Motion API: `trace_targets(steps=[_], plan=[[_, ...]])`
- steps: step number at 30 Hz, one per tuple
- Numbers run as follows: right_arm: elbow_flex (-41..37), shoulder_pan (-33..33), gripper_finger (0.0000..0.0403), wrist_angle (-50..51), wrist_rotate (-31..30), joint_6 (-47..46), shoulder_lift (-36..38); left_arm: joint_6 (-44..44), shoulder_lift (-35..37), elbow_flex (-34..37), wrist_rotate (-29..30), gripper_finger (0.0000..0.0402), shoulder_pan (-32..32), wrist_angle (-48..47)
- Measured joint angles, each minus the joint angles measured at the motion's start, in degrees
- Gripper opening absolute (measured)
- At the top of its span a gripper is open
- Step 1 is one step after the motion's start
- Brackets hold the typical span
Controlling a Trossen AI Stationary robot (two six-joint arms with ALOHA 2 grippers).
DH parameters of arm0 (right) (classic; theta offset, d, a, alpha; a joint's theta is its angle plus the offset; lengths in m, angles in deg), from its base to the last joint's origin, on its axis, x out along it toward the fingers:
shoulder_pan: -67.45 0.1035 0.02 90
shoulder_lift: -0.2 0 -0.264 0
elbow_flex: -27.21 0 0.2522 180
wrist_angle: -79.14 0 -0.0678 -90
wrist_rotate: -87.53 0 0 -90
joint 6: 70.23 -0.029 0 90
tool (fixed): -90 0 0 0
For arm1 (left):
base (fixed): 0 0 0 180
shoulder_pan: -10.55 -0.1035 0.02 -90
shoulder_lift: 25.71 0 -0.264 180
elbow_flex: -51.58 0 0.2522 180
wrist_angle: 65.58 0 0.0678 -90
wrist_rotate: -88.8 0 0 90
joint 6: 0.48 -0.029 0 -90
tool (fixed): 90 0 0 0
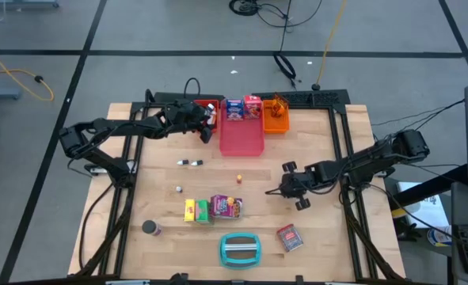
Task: Pick & Place Kitchen Items
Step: Put the small brown food coloring bottle into the red bin
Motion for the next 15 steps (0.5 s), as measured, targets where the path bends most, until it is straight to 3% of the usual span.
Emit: trace_targets(steps=[6, 15], plan=[[4.50, -0.34, 0.0053, -0.06, -5.83, -1.54, 0.20, -1.63, 0.00, 0.00, -1.05, 0.0241, 1.56, 2.06], [15.15, -4.28, 0.0052, -3.44, -14.49, 0.82, 0.28, -3.66, 0.00, 0.00, -8.77, 0.0241, 5.67, 11.59]])
